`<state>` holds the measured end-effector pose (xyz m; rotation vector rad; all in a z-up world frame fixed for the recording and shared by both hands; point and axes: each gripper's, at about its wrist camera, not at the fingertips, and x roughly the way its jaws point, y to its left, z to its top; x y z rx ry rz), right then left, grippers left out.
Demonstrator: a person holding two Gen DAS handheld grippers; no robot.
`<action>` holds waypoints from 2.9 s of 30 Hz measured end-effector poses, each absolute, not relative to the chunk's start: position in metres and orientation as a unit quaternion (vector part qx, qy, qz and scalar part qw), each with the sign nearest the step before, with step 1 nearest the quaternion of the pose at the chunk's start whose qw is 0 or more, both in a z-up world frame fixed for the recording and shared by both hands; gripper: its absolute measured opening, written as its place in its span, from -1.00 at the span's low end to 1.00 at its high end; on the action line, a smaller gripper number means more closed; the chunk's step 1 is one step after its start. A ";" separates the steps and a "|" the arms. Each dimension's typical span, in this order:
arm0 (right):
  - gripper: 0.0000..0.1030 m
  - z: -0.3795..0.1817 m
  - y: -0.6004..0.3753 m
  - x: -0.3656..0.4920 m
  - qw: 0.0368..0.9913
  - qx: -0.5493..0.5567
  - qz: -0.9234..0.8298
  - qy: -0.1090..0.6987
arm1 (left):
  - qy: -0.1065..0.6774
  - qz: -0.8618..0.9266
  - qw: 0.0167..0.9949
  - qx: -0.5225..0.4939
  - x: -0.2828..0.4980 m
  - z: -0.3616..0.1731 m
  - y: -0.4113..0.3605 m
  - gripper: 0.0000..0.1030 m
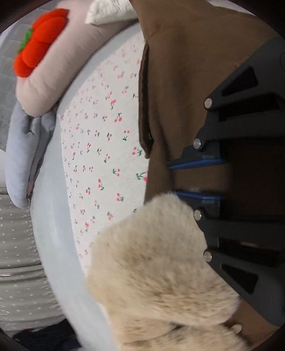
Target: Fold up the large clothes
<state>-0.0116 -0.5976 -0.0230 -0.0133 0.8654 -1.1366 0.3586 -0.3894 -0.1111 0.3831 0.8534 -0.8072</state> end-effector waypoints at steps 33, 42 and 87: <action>-0.70 -0.016 -0.601 -0.037 0.771 0.048 -0.490 0.404 | 0.421 -0.611 0.641 0.195 0.140 -0.095 -0.417 -0.16; 0.50 0.041 -0.524 -0.032 0.821 0.054 -0.407 0.397 | 0.423 -0.502 0.740 0.145 0.174 -0.035 -0.309 0.63; 0.61 -0.039 -0.151 0.194 0.854 0.052 -0.060 0.515 | 0.390 0.000 0.913 0.119 0.395 -0.052 0.118 -0.72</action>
